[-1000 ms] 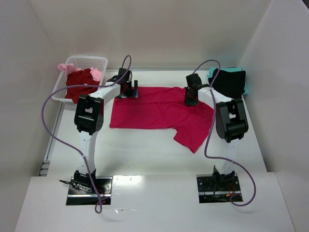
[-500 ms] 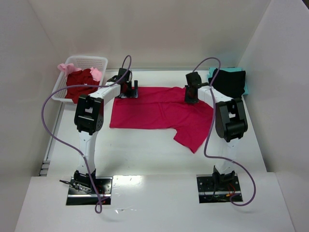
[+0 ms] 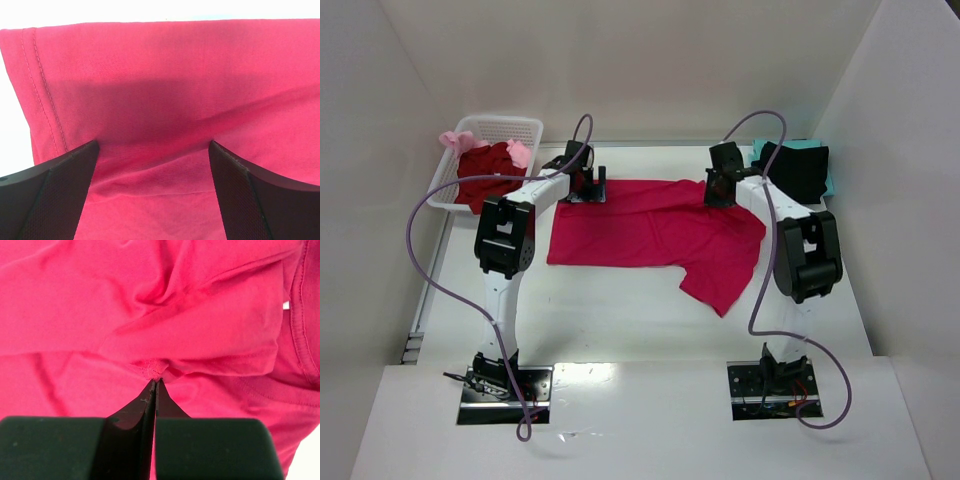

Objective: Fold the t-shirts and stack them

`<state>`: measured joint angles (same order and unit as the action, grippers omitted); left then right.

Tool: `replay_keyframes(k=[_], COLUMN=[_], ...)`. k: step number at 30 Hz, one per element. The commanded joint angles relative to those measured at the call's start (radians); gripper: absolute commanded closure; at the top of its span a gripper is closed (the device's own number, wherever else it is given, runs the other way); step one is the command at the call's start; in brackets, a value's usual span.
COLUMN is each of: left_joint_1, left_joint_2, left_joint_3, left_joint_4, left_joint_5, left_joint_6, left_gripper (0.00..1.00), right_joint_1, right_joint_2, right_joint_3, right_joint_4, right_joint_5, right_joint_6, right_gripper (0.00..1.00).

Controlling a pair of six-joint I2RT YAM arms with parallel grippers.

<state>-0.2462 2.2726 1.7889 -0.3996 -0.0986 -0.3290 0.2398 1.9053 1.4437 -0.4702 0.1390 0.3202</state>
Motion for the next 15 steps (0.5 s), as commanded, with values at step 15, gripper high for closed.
replay_keyframes(k=[15], left_joint_1=[0.005], left_joint_2=[0.039], left_joint_3=[0.018], left_joint_4=[-0.016], left_joint_5=[0.03], left_joint_6=[0.016], left_gripper=[0.02], right_joint_1=[0.075], right_joint_2=[-0.137], right_joint_3=[-0.17], right_joint_4=[-0.035], right_joint_5=[-0.171], right_joint_6=[0.036], right_gripper=[1.0])
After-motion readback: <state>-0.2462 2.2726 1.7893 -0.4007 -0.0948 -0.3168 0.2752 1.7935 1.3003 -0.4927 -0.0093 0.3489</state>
